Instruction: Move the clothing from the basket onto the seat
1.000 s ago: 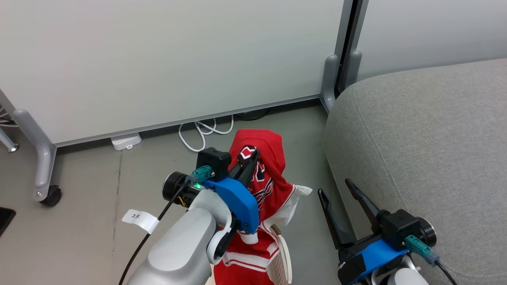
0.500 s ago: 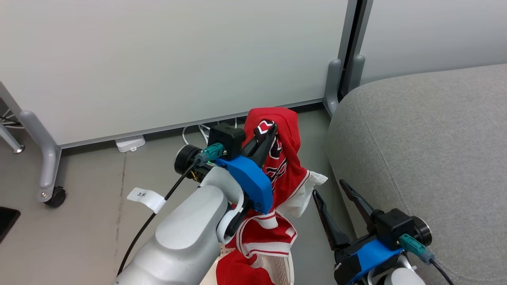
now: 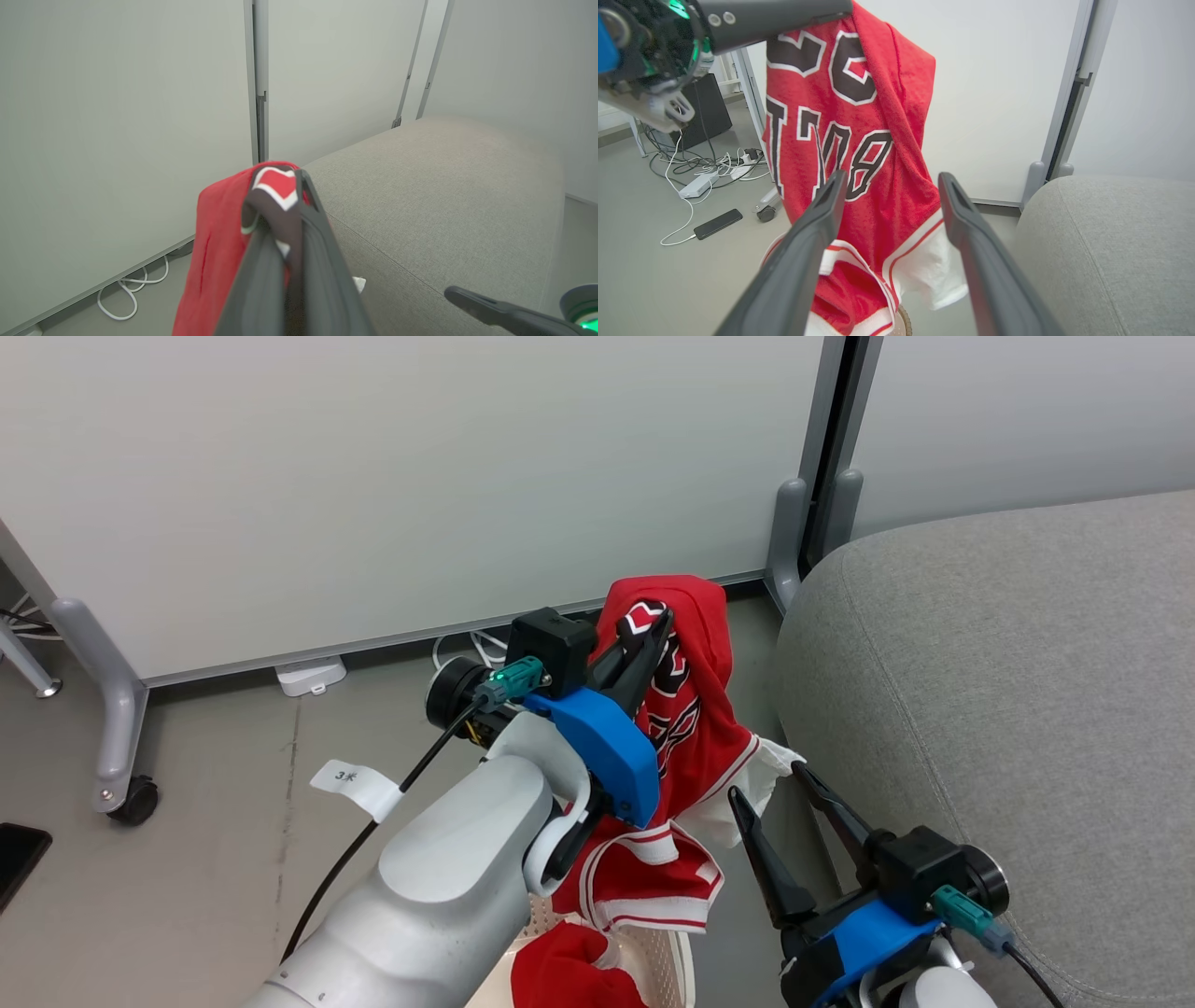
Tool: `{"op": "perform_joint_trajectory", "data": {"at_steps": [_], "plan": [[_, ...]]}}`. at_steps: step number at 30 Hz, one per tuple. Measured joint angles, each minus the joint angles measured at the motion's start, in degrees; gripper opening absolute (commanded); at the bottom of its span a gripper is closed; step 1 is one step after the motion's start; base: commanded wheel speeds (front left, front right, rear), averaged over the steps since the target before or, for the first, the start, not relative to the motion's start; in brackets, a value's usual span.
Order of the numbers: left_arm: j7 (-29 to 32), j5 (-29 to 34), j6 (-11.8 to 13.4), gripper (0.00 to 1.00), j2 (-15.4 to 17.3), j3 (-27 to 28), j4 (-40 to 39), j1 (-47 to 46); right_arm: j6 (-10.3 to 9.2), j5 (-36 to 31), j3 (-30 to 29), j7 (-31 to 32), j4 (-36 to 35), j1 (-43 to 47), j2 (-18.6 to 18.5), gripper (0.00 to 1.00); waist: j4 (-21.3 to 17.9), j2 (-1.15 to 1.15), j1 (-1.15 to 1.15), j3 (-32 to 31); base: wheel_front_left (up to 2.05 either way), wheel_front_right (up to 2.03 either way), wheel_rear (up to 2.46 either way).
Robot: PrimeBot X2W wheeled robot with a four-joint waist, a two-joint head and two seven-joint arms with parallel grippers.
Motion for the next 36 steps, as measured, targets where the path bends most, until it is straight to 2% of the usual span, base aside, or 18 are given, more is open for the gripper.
{"op": "perform_joint_trajectory", "data": {"at_steps": [13, 21, 32, 33, 34, 35, 36], "plan": [[-1.0, -3.0, 0.5, 0.0, 0.0, -4.1, 1.0, -2.0, 0.0, 1.9, 7.1, 3.2, 3.9, -3.7, 0.0, 1.0, 0.5, 0.0, 0.0, 0.2, 0.0, 0.0, 0.0], [-1.1, -4.9, 0.8, 0.0, 0.0, -7.0, 0.0, -2.9, 0.0, 5.7, 11.6, 4.3, 10.7, -9.1, 0.0, 1.0, 1.2, 0.0, 0.0, 0.2, 0.0, 0.0, 0.0], [-1.5, -7.1, 1.9, 0.0, 0.0, -11.1, -1.6, -3.7, 0.0, 12.3, 16.6, 2.0, 20.0, -16.3, 0.0, 1.0, 2.4, 0.0, 0.0, 0.2, 0.0, 0.0, 0.0], [-1.5, -7.5, 2.0, 0.0, 0.0, -11.3, -1.6, -3.8, 0.0, 12.8, 17.2, 1.9, 20.8, -16.8, 0.0, 0.87, 2.4, 0.0, 0.0, 0.2, 0.0, 0.0, 0.0], [-1.6, -7.6, 2.1, 0.0, 0.0, -11.5, -1.7, -3.8, 0.0, 13.2, 17.7, 1.5, 21.6, -17.2, 0.0, 0.47, 2.4, 0.0, 0.0, 0.2, 0.0, 0.0, 0.0], [-1.6, -7.9, 2.3, 0.0, 0.0, -11.8, -1.7, -3.9, 0.0, 13.5, 18.1, 1.3, 22.2, -17.6, 0.0, 0.0, 2.4, 0.0, 0.0, 0.2, 0.0, 0.0, 0.0], [-1.6, -8.0, 2.3, 0.0, 0.0, -12.0, -1.7, -4.0, 0.0, 13.8, 18.5, 1.0, 22.9, -18.0, 0.0, 0.0, 2.4, 0.0, 0.0, 0.2, 0.0, 0.0, 0.0]]}}
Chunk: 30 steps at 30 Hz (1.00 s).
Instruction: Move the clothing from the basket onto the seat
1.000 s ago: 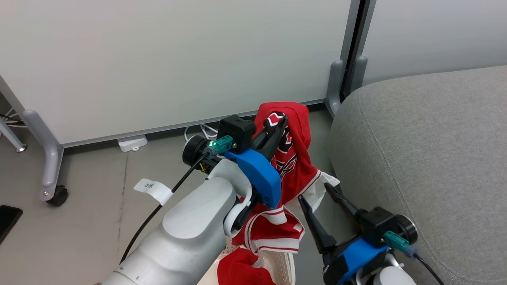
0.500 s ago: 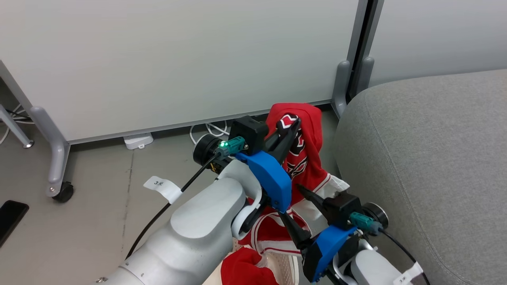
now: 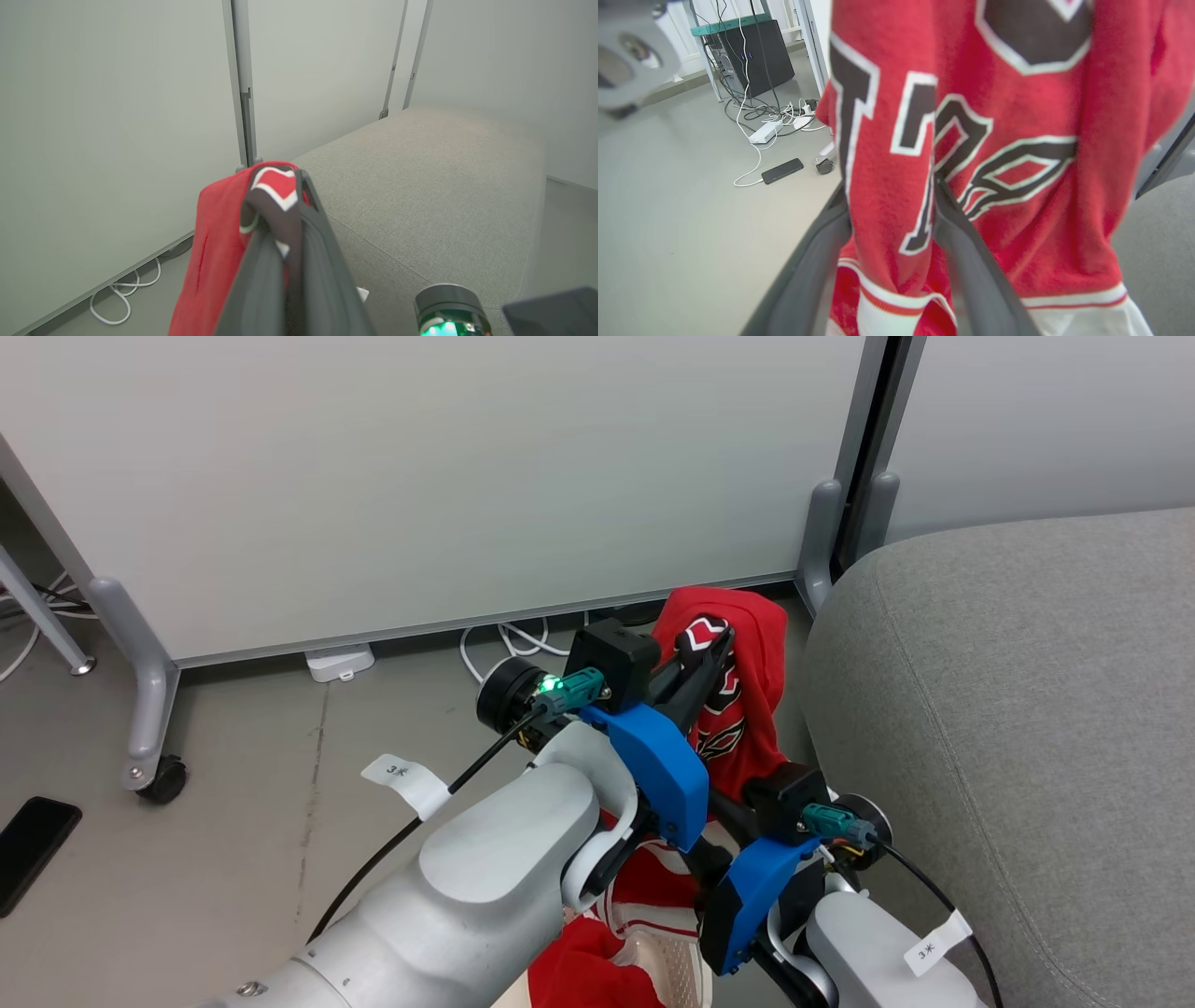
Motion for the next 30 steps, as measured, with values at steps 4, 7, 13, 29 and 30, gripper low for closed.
{"op": "perform_joint_trajectory", "data": {"at_steps": [4, 7, 13, 29, 30], "plan": [[-0.4, -0.5, 0.4, 0.0, 0.0, -0.7, 0.4, -0.4, 0.0, 1.0, 1.0, -0.7, 2.4, -1.1, 0.0, 0.0, -0.1, 0.0, 0.0, 0.1, 0.0, 0.0, 0.0], [-0.5, -1.0, 0.5, 0.0, 0.0, -1.1, 0.9, -0.6, 0.0, 1.6, 1.4, -1.3, 3.6, -1.7, 0.0, 0.0, -0.2, 0.0, 0.0, 0.1, 0.0, 0.0, 0.0], [-1.0, -1.7, 0.8, 0.0, 0.0, -1.7, 1.8, -1.0, 0.0, 2.5, 2.2, -2.1, 4.9, -2.4, 0.0, 0.0, -0.6, 0.0, 0.0, 0.2, 0.0, 0.0, 0.0], [-2.4, -3.6, 0.6, 1.0, 0.0, -2.5, 3.0, -1.5, 0.0, 3.5, 3.0, -3.4, 6.4, -3.4, 0.0, 0.0, -1.4, 0.0, -0.01, 0.3, 0.0, 0.0, 0.0], [-2.4, -3.6, 0.6, 1.0, 0.0, -2.6, 3.1, -1.5, 0.0, 3.5, 3.1, -3.5, 6.5, -3.5, 0.0, 0.0, -1.4, 0.0, -0.01, 0.3, 0.0, 0.0, 0.0]]}}
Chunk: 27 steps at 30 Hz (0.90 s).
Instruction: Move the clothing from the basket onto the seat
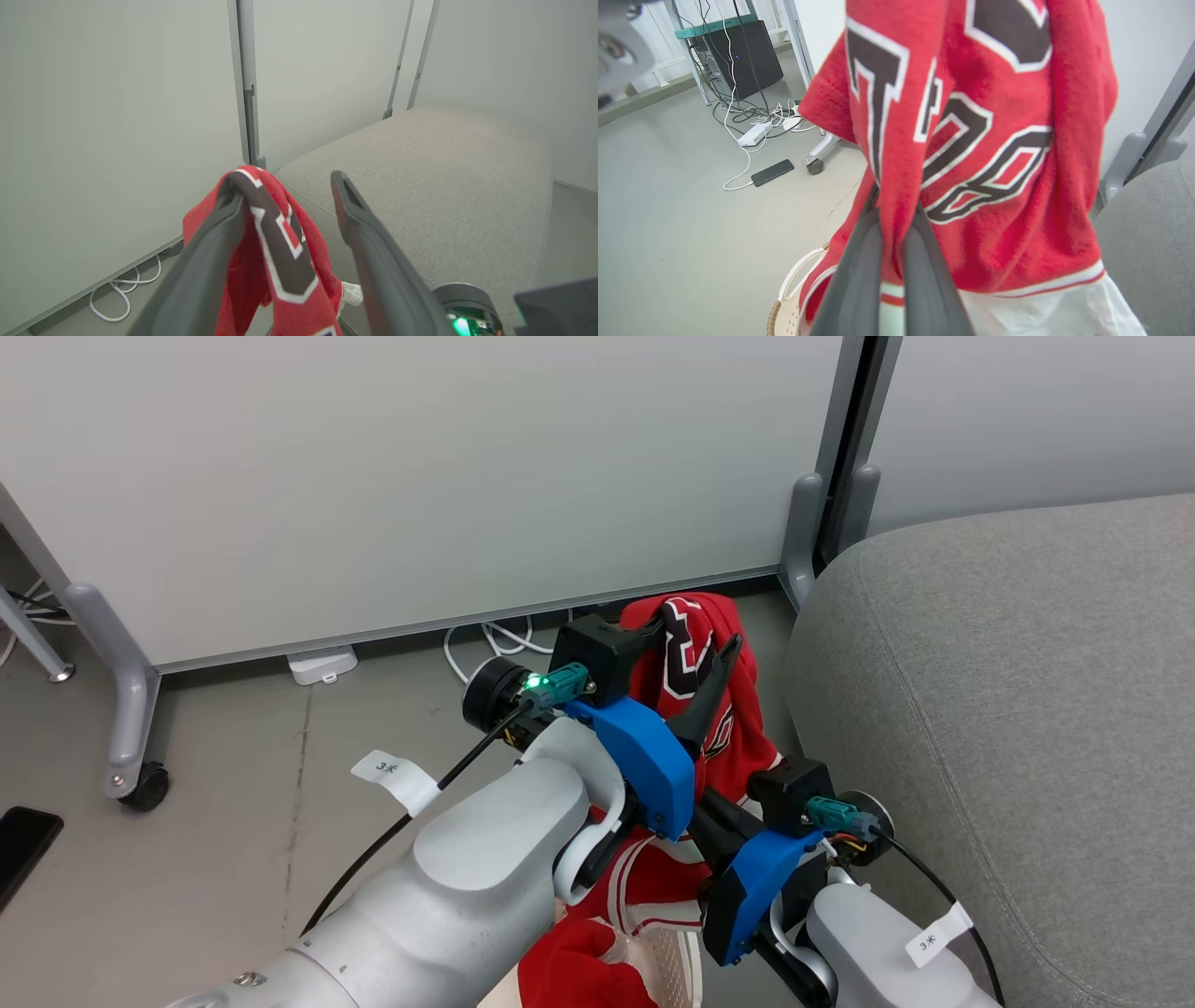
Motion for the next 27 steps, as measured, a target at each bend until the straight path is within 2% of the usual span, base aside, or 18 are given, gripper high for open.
{"op": "perform_joint_trajectory", "data": {"at_steps": [15, 20, 27], "plan": [[-1.1, 0.5, 0.3, 1.0, 0.1, -0.3, 0.6, -0.1, 0.0, 0.5, -0.5, -0.3, 1.0, -0.7, 0.0, 0.0, -0.1, 0.0, 0.0, 0.0, 0.0, 0.0, 0.0], [-1.2, 1.5, 0.1, 1.0, 1.1, 0.4, 0.0, 1.8, 0.0, 0.4, -1.7, -0.5, 1.3, -0.9, 0.0, 0.0, -0.1, 0.0, 0.0, 0.1, 0.0, 0.0, 0.0], [-1.3, 5.4, 0.7, 1.0, 5.1, 5.5, -5.7, 6.6, 0.0, -0.3, -3.5, -0.6, 1.5, -0.9, 0.0, 0.0, -0.4, 0.0, 0.0, 0.3, 0.0, 0.0, 0.0]]}}
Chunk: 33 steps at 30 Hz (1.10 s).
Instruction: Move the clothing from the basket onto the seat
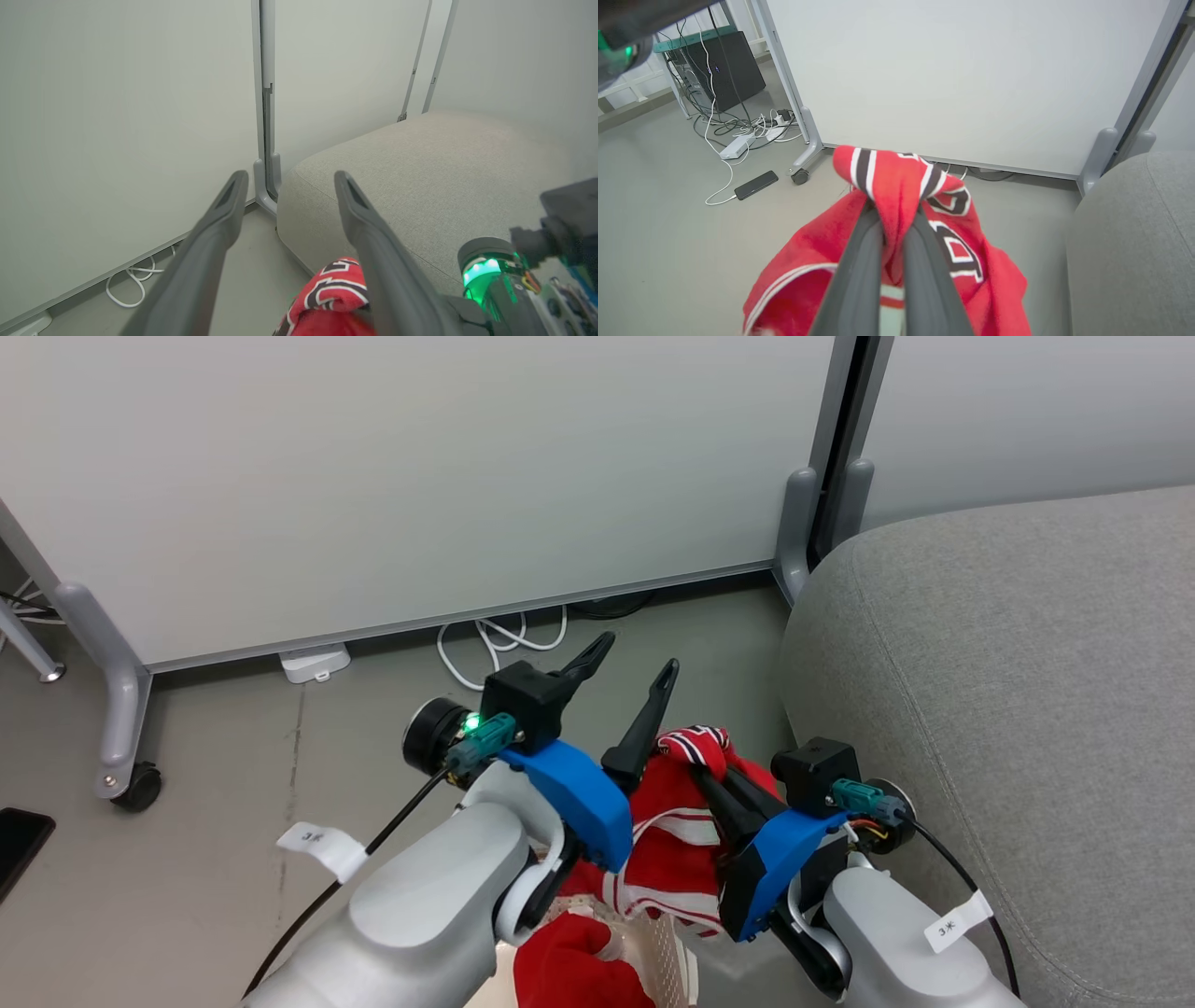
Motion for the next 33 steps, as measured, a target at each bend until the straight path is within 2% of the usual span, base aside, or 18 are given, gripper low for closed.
{"op": "perform_joint_trajectory", "data": {"at_steps": [1, 3, 8, 14, 19, 24, 33], "plan": [[0.0, 1.7, 0.2, 1.0, 1.4, 2.0, -2.2, 2.0, 0.0, -0.4, -0.3, -0.1, -0.1, 0.0, 0.0, 0.0, -0.2, 0.0, 0.0, 0.1, 0.0, 0.0, 0.0], [0.0, 2.5, 0.4, 1.0, 2.1, 3.1, -3.4, 3.0, 0.0, -0.4, -0.4, -0.1, -0.1, 0.0, 0.0, 0.0, -0.3, 0.0, 0.0, 0.1, 0.0, 0.0, 0.0], [0.0, 7.1, 0.6, 1.0, 5.6, 10.9, -10.6, 10.2, 0.0, -0.3, -0.7, -0.1, -0.9, 0.1, 0.0, 0.0, -1.1, 0.0, 0.0, 0.4, 0.0, 0.0, 0.0], [0.0, 13.3, -0.9, 1.0, 8.1, 19.5, -17.0, 21.1, 0.0, -0.5, -0.8, -0.2, -1.8, 0.2, 0.0, 0.0, -2.5, 0.0, 0.0, 0.5, 0.0, 0.0, 0.0], [0.0, 18.0, -2.1, 1.0, 8.1, 27.8, -21.1, 28.9, 0.0, -1.0, -1.2, -0.2, -1.8, 0.5, 0.0, 0.0, -3.7, 0.0, 0.0, 0.5, 0.0, 0.0, 0.0], [0.0, 22.2, -4.4, 1.0, 7.4, 34.9, -23.0, 35.0, 0.0, -1.4, -1.5, -0.2, -2.1, 0.7, 0.0, 0.0, -4.4, 0.0, 0.0, 0.4, 0.0, 0.0, 0.0], [0.0, 27.2, -7.2, 1.0, 4.2, 42.2, -22.9, 39.1, 0.0, -1.9, -1.9, -0.2, -2.8, 1.2, 0.0, 0.0, -5.7, 0.0, 0.0, 0.6, 0.0, 0.0, 0.0]]}}
